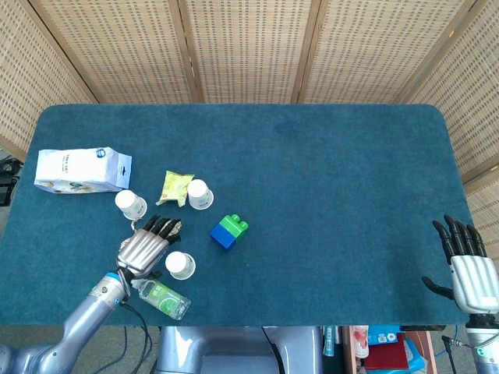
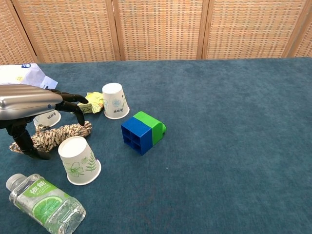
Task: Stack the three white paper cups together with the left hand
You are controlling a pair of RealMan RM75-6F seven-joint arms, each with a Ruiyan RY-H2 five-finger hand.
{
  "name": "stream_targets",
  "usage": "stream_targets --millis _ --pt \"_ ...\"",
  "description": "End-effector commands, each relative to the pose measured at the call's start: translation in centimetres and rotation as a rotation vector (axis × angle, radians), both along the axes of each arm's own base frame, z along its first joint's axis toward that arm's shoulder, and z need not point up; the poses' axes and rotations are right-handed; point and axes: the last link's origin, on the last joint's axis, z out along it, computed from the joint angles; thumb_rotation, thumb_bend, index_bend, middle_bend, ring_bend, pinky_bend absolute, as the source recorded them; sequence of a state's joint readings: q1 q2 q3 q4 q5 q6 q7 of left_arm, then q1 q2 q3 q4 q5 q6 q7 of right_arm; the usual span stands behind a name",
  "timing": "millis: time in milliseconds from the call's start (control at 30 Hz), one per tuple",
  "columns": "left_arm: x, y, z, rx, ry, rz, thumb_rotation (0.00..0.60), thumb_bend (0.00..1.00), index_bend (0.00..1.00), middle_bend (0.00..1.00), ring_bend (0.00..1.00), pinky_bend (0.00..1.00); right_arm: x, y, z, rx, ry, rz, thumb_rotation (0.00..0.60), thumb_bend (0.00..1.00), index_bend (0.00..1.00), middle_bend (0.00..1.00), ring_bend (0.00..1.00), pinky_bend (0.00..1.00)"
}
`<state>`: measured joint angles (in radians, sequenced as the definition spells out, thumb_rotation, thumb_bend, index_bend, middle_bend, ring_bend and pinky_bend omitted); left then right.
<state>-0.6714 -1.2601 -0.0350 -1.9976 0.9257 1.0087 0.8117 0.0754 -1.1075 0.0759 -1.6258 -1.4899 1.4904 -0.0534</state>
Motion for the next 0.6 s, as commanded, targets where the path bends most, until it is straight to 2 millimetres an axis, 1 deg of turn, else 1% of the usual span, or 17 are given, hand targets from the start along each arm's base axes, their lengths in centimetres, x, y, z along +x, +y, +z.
stream_targets --millis 33,400,500,567,600 --pt "0.1 0.1 -0.4 0.002 0.005 -0.008 0.6 0.22 0.25 0.0 0.0 0.0 0.0 0.0 0.0 -0.001 -0.001 0.0 0.6 0.0 0.0 0.0 0.0 0.0" --pt "0.4 0.2 -1.9 -0.02 0.015 -0.007 0.6 0.22 0.26 0.0 0.0 0.0 0.2 0.0 0.2 -0.005 -0.007 0.01 0.6 0.0 0.0 0.0 0.0 0.0" --pt "0.5 0.2 -2.4 -0.028 0.007 -0.004 0.6 0.22 0.32 0.0 0.0 0.0 0.2 0.0 0.2 -0.009 -0.009 0.011 0.6 0.0 0.0 0.0 0.0 0.0" --pt "0.6 0.1 -2.6 -0.026 0.0 -0.006 0.6 0.22 0.43 0.0 0.0 0.0 0.1 0.0 0.3 -0.011 -0.01 0.012 0.6 0.0 0.0 0.0 0.0 0.0" --pt "0.6 0.1 -2.6 -0.023 -0.002 -0.007 0.6 0.22 0.46 0.0 0.0 0.0 0.1 0.0 0.3 -0.01 -0.01 0.012 0.6 0.0 0.0 0.0 0.0 0.0"
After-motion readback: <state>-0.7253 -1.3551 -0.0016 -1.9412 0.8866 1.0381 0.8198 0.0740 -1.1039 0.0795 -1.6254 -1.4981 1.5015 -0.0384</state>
